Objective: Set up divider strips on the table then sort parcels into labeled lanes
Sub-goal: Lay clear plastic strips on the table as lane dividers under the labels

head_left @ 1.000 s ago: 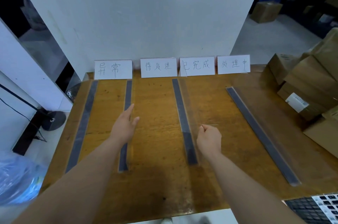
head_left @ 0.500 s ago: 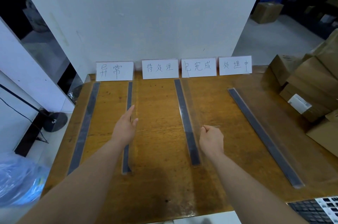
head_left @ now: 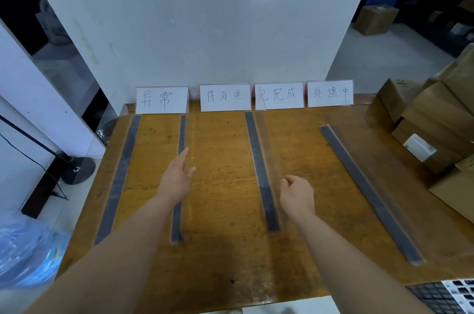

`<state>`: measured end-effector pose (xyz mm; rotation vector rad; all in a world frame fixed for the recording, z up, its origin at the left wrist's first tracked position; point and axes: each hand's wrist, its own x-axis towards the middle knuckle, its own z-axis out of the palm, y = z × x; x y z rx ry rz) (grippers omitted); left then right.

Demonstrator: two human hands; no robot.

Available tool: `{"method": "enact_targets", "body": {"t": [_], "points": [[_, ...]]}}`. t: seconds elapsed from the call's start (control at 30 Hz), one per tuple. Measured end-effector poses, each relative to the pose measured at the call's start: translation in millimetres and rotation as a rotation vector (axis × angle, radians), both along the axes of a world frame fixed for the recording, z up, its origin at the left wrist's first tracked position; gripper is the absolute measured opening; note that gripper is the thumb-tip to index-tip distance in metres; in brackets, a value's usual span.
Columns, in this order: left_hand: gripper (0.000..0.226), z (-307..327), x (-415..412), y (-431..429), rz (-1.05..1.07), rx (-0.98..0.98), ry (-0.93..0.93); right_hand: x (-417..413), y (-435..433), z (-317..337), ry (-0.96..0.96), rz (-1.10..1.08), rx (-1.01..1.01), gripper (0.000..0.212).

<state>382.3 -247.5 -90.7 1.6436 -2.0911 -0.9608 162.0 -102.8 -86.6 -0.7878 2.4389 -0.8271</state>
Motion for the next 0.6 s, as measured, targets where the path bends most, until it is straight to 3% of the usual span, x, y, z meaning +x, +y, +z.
{"method": "enact_targets", "body": {"t": [0.6], "points": [[0.065,-0.5,2.9,2.7,-0.021,-0.029,-0.003,-1.7,1.7,-1.0,0.034,-0.029,-0.021,0.029]]}}
